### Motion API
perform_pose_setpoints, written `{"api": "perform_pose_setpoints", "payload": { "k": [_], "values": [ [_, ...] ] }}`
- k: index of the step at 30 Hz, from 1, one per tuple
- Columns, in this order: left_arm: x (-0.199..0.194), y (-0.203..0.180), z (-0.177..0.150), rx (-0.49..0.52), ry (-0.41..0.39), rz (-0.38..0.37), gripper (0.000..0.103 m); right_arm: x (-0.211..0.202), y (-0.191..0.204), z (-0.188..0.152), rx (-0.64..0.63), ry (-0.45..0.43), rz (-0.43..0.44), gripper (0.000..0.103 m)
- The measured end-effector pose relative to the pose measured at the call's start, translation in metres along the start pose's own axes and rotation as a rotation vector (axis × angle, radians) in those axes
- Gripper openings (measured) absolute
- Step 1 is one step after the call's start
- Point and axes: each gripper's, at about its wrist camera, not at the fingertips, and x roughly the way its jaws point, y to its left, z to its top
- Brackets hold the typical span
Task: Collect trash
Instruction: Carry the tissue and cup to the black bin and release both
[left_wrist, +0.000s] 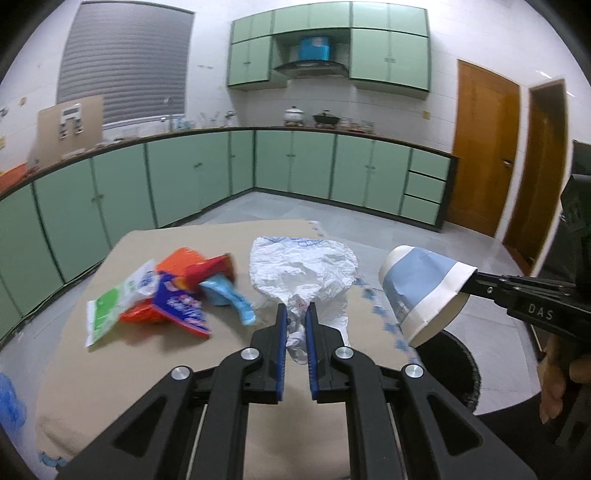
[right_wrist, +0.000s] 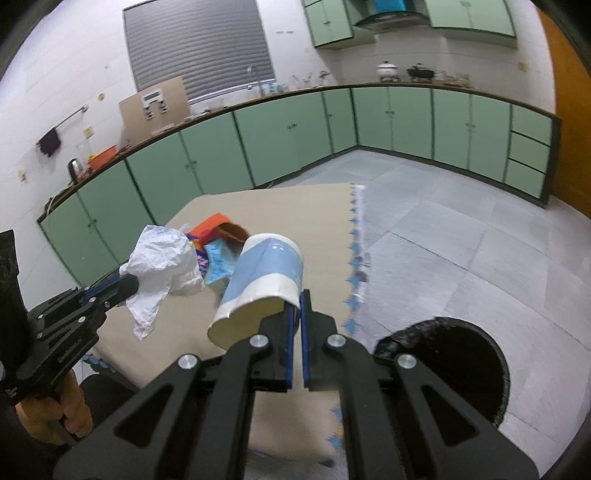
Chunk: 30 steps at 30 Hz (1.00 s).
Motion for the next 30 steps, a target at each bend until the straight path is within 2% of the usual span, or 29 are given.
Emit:
{"api": "perform_pose_setpoints", "payload": {
  "k": [17,24,30],
  "values": [
    [0.05,-0.131,0.004,0.149,0.065,-0.24,0.01,-0.045,-0.114,-0.045,0.167,-0.005,-0.189,0.002],
    [0.083,-0.173,-0.008,0.197,0.13,-0.296,0.01,-0.046,-0.166,-0.074,0.253,0.028,-0.257,0.002],
    [0.121,-0.198,-0.023,0.218,0.206,-0.32,0.01,-0.025,-0.208,-0.102,0.329,0.092,-0.291,0.002]
  ]
}}
